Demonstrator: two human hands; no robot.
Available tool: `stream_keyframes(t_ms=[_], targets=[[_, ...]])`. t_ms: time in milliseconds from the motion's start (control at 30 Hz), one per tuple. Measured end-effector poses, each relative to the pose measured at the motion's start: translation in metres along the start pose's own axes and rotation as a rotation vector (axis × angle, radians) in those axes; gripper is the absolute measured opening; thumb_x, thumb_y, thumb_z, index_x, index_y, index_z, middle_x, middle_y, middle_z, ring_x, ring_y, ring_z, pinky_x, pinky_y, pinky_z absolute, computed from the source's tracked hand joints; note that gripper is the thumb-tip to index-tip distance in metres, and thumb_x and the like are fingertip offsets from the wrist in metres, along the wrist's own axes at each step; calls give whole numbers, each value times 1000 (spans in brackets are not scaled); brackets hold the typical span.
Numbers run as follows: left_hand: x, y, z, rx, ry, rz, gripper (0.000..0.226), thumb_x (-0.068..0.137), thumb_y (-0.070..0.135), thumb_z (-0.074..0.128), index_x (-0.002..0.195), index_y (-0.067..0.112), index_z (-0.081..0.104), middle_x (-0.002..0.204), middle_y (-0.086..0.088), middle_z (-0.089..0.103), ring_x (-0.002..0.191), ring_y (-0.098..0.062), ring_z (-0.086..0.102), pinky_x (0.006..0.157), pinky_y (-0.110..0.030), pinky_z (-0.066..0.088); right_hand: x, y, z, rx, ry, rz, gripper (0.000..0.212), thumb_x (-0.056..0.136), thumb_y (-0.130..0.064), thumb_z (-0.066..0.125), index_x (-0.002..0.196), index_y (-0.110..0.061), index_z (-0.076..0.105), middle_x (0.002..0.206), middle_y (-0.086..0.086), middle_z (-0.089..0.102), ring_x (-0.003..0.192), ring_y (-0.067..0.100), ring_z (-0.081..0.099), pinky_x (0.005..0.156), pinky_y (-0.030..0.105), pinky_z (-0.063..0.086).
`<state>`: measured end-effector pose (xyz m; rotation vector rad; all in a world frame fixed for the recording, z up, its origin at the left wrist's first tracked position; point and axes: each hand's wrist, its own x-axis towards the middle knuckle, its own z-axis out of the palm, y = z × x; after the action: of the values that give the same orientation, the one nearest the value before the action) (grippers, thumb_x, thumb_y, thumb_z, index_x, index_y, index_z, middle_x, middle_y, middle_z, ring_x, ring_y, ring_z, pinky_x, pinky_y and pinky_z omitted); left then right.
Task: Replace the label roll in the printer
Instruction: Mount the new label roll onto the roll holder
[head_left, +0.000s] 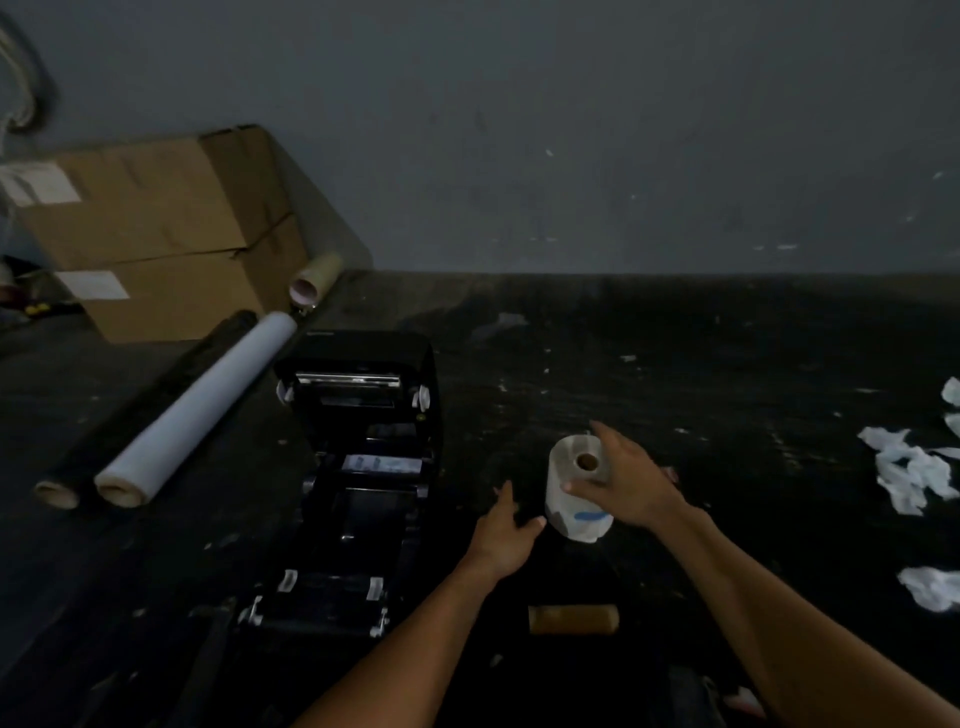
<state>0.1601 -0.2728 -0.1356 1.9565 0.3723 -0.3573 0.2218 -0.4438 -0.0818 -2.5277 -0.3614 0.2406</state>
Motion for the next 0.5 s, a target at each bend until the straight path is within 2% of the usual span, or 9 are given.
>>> stream_keyframes(t_ms=[67,133,200,300,367,433,500], targets=[[10,7,6,-20,-36,-16,82,93,30,57,153,23,2,155,-4,33,141,-21,34,116,-36,29,19,-1,3,-117,-132,14,109,69,-64,66,149,-22,7,159,4,13,144,28,15,116,48,20],[21,10,9,-31,-66,-39,81,94,26,56,152,24,0,157,-3,30,145,-21,26,119,-38,23,34,4,8,-199,-212,30,113,65,-73,61,150,-26,3,160,3,5,145,31,8,115,52,15],[28,16,9,-75,-56,-63,78,95,25,54,152,22,1,156,-2,31,147,-20,19,120,-38,18,44,12,16,-226,-207,9,113,64,-75,60,149,-24,5,160,6,7,145,32,9,116,50,16],[36,16,10,-155,-42,-103,76,96,31,52,153,24,3,154,-2,35,146,-19,24,119,-36,21,48,14,20,-205,-130,-34,107,68,-63,67,149,-18,12,157,8,20,143,31,20,116,45,22],[42,14,11,-209,-31,-98,83,90,45,56,152,27,5,155,-2,35,144,-20,27,119,-39,25,51,12,15,-109,-90,8,106,68,-54,73,148,-15,16,153,10,29,138,29,31,113,44,28],[42,13,10,-290,-28,-96,101,74,66,63,151,33,7,156,-2,30,142,-20,32,116,-42,31,57,13,2,147,-59,156,102,68,-47,76,147,-14,21,148,11,38,130,28,42,105,38,39],[40,14,7,-435,-29,-71,97,74,61,68,151,35,13,152,1,37,130,-16,45,107,-37,39,55,20,-7,501,-43,318,90,70,-44,75,144,-16,32,135,9,51,115,26,54,90,34,46]])
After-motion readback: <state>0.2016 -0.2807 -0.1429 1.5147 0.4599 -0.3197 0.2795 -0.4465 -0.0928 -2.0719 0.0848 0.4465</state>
